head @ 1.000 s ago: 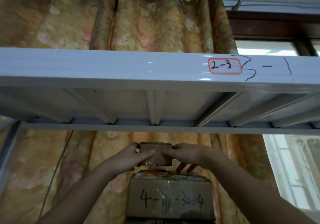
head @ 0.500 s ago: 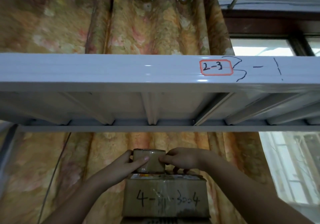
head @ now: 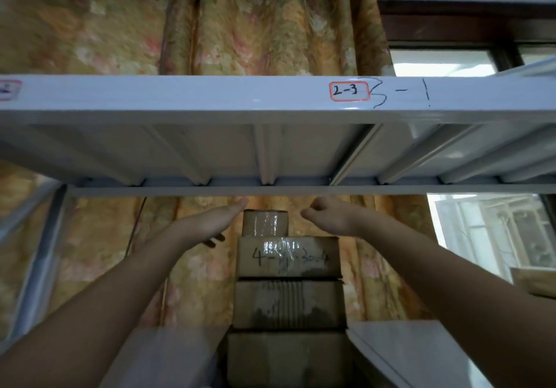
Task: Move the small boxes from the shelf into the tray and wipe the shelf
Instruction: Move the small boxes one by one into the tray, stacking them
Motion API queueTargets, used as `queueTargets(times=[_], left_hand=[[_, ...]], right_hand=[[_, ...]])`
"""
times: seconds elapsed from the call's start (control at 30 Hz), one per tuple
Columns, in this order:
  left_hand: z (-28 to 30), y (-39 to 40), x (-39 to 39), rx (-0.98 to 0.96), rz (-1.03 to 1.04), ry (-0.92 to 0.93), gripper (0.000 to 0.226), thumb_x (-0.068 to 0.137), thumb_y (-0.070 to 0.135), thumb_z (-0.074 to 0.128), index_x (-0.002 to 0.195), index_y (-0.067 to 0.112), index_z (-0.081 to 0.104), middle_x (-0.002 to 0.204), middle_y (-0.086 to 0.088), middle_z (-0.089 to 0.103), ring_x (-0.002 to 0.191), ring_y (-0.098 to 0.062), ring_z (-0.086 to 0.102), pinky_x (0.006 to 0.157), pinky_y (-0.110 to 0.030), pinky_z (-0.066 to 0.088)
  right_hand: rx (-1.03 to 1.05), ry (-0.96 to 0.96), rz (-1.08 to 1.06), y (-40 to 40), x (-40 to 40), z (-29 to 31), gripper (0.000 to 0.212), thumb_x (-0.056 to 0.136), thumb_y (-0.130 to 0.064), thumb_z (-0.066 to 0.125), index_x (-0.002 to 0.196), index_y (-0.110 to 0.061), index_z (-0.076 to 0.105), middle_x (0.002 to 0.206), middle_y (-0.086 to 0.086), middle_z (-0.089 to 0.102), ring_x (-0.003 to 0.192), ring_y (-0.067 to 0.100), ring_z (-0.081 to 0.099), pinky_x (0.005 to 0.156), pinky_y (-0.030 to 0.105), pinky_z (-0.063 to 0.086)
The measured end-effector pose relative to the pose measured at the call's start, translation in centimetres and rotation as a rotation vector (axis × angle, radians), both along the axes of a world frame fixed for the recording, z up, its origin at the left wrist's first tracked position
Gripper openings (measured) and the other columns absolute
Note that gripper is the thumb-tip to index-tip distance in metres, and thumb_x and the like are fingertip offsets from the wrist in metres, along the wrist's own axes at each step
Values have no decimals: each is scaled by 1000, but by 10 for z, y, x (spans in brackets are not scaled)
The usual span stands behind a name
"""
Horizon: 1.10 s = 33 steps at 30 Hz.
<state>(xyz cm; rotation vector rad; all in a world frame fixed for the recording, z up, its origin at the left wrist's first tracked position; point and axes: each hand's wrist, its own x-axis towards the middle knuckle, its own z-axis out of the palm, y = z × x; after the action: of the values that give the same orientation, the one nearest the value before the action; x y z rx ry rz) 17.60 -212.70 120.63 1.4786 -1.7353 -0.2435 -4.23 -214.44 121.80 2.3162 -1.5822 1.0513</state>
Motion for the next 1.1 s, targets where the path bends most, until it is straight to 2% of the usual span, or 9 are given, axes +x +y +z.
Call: queueTargets(times=[0.07,0.13,0.23,0.33,0.53,0.7,0.83,0.9,1.1], left_hand=[[1,8,-8,-92,-26,9,64,99,55,20,151,18,24,152,-8,34,132,-26,42,105,-36,35],[-4,15,-22,-322,-16,0,52,103,42,27,139,10,46,144,-10,46,131,-23,44,104,-30,33],[-12,25,-45,-710,175,-284,40,102,32,32,106,10,65,110,-11,63,109,-28,56,93,-34,39],[-11,39,-79,-863,317,-527,39,99,32,32,105,17,67,108,-6,64,105,-25,56,92,-34,34],[-26,40,-164,-798,204,-807,39,99,33,35,120,14,62,128,-8,55,121,-25,47,101,-35,31],[-33,39,-230,-631,73,-770,38,98,33,37,122,15,60,129,-9,55,119,-26,50,93,-34,40],[-58,42,-288,-694,-178,-786,50,98,31,38,146,21,32,140,-6,47,121,-26,50,91,-36,43],[-72,43,-319,-675,-224,-811,54,97,33,37,149,22,26,145,-5,42,126,-26,46,94,-36,41],[-101,57,-400,-450,-279,-872,44,98,36,36,136,16,43,136,-8,46,125,-28,45,96,-40,38]], right_hand=[[-28,30,-35,7,-4,-2,52,99,-42,37,133,-5,50,136,14,51,123,28,48,96,32,38],[-45,44,-63,13,-8,-5,51,99,-42,36,131,-6,51,135,13,52,122,28,49,92,31,38],[-63,113,-154,25,-12,-17,50,98,-43,37,134,-11,48,136,12,52,123,28,49,97,35,40],[-87,205,-282,40,-19,-25,52,98,-44,33,137,-11,42,136,13,51,123,29,49,99,39,42],[-108,395,-526,68,-60,-44,56,99,-43,30,143,-9,34,148,13,36,139,30,26,107,43,33],[10,313,-674,89,-122,-64,55,98,-39,35,144,-9,32,146,12,38,135,30,32,105,43,34],[27,310,-759,115,-173,-86,57,99,-42,33,144,-7,30,147,13,38,136,30,33,105,44,34],[72,290,-798,129,-198,-99,58,98,-41,34,145,-7,29,148,13,36,136,31,32,105,44,33],[160,157,-879,166,-282,-123,51,98,-34,38,142,-7,35,144,15,42,133,33,38,107,45,36]])
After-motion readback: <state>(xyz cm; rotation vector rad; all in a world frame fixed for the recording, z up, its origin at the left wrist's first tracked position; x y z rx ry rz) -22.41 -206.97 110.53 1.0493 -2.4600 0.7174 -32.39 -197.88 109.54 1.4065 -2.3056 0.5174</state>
